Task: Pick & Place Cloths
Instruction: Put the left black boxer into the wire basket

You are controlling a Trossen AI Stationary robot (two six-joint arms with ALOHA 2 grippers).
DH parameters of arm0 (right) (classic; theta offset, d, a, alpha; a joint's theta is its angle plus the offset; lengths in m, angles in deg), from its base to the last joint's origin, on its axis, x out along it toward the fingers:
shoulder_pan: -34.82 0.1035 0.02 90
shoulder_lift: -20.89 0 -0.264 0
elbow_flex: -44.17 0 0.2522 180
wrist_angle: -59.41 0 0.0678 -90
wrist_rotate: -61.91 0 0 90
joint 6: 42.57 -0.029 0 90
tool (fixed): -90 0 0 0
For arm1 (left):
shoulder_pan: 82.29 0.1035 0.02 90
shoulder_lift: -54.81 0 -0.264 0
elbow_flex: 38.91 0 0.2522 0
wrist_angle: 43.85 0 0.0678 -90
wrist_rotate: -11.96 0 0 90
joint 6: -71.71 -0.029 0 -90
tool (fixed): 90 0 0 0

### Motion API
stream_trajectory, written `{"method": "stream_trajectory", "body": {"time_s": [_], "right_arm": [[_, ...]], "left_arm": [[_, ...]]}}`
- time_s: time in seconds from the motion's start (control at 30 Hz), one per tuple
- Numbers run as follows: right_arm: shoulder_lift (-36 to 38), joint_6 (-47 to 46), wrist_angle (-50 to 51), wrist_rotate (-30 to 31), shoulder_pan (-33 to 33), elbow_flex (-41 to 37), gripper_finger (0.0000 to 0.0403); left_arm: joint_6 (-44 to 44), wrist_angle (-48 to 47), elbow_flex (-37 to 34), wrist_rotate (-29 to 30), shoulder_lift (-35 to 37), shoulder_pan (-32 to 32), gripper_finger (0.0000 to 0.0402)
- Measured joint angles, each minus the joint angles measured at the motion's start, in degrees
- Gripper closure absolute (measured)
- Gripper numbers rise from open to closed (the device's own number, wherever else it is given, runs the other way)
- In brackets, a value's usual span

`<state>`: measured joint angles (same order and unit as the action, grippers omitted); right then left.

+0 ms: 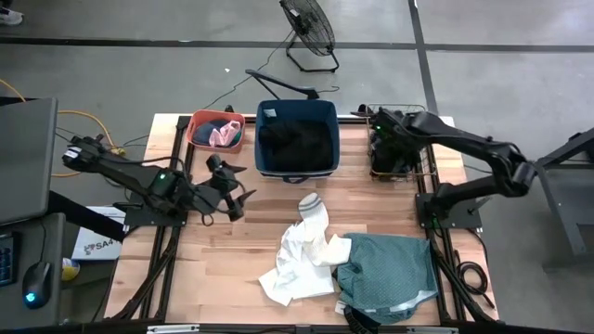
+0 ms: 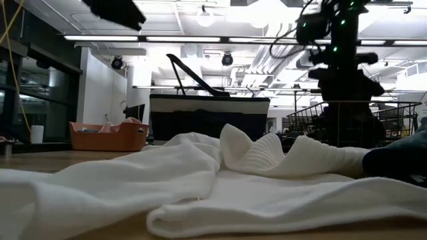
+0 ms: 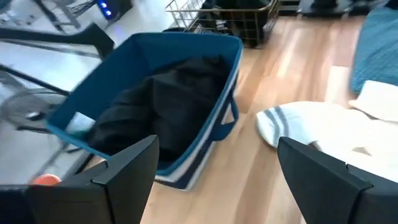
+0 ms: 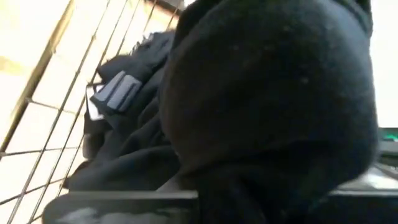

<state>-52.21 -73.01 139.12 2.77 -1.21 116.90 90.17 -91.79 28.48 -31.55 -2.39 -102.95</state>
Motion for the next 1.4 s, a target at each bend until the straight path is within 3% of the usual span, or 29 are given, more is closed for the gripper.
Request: {"method": "stream_trajectory", "body": {"time_s": [0.17, 0.37, 0.73, 0.9, 1.07, 1.4], "right_arm": [[-5.37, 1.33, -0.12, -2.74, -0.81, 0.0, 0.0378], [-10.1, 2.66, -0.11, -4.7, -3.07, 0.01, 0.0376], [-14.5, 5.92, -0.35, -11.17, -5.16, 0.07, 0.0376], [-14.02, 6.72, -0.43, -10.76, -5.15, 0.05, 0.037], [-11.69, 6.8, -0.27, -6.9, -4.34, 0.01, 0.0322], [-2.29, 3.9, -0.12, 1.61, -2.95, 0.01, 0.0174]], "left_arm": [[0.03, 10.37, -10.67, -2.31, 7.62, 0.0, 0.0083], [0.04, 18.19, -18.36, -4.55, 14.51, 0.0, 0.0083], [1.16, 18.13, -21.2, -5.11, 17.81, 0.0, 0.0083], [1.33, 18.21, -21.2, -5.53, 17.83, 0.0, 0.0083], [1.35, 18.21, -21.22, -5.57, 17.83, 0.02, 0.0083], [1.57, 18.22, -21.2, -5.63, 17.83, 0.0, 0.0083]]}}
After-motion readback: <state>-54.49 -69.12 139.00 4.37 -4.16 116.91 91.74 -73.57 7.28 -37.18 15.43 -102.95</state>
